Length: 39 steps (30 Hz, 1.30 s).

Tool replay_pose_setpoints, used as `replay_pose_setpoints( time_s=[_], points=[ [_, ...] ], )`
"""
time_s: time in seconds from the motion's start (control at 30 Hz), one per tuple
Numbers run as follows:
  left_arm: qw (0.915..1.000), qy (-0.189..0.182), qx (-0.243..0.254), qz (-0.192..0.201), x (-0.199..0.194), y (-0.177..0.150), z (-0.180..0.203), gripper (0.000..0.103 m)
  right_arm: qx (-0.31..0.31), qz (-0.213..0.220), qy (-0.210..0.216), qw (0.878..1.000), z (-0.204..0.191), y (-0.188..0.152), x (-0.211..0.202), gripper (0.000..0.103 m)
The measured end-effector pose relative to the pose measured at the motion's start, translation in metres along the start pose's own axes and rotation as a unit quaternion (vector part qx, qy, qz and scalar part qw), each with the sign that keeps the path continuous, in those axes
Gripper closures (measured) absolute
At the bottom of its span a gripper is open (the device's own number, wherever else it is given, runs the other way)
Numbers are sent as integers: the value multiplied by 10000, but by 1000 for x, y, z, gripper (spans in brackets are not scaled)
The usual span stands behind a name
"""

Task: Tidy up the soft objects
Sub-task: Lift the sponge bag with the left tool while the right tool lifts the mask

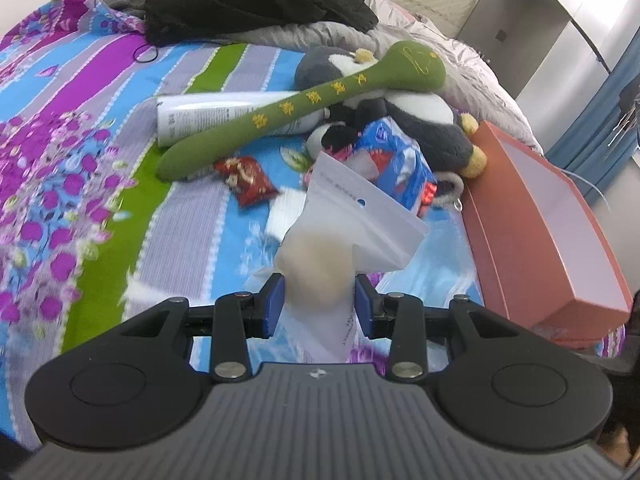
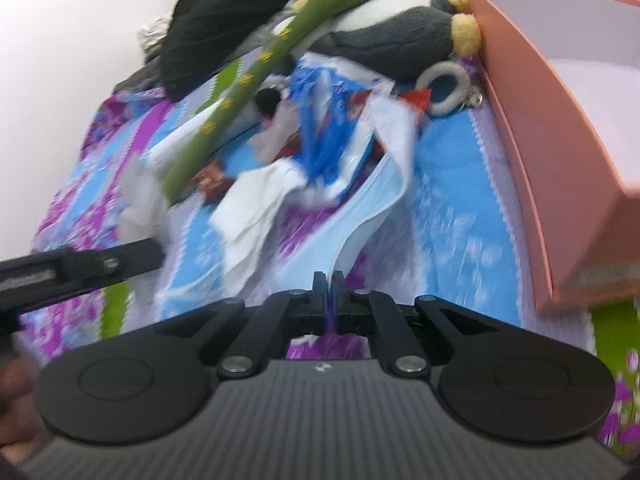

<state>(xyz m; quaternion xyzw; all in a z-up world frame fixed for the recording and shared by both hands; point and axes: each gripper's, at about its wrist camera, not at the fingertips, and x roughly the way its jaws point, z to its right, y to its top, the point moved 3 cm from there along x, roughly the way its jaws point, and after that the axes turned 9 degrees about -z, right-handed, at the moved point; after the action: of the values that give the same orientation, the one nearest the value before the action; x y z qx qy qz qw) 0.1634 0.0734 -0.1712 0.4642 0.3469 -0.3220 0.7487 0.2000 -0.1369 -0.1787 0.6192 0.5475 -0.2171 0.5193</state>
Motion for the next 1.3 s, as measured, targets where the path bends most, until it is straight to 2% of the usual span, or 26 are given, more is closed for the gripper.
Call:
replay_pose_setpoints(
  time_s=[0.13,0.27,0.4,0.47,0.53,0.6,0.67,0.83,0.97,1.07,1.2,1.3],
  points=[
    [9998,-21,-120,-153,-8,-23,0,60,101,-160,219,9996,-2,-25,-15,98],
    [9994,16,-94,-326,-9,-44,0,60,85,-264,23,9996,3,-44,-18,95],
    [9993,36,-87,-355,-11,-53,1,59,69,-201,-205,9996,8,-49,-25,93],
    [9993,40,-97,-354,-11,-54,0,59,21,-53,-433,9990,10,-50,-31,85],
    [9993,49,-117,-348,-11,-53,-1,59,-19,132,-562,9983,12,-47,-37,48],
    [9993,56,-115,-343,-10,-51,-2,59,-80,351,-654,9972,10,-44,-44,39],
    [9993,74,-119,-351,-9,-50,-3,59,-238,478,-727,9959,6,-42,-45,39],
    [9992,132,-156,-356,-5,-47,-7,59,-566,415,-662,9953,-6,-37,-23,39],
    [9991,146,-145,-358,-3,-47,-7,59,-668,225,-794,9943,-8,-37,7,39],
    [9990,154,-149,-382,-1,-48,-8,59,-974,-14,-1049,9897,-10,-41,32,37],
    [9989,173,-172,-408,2,-49,-10,59,-1281,108,-1201,9844,-14,-46,38,32],
    [9988,171,-194,-413,3,-49,-11,59,-1291,65,-1160,9848,-13,-45,36,35]
  ],
)
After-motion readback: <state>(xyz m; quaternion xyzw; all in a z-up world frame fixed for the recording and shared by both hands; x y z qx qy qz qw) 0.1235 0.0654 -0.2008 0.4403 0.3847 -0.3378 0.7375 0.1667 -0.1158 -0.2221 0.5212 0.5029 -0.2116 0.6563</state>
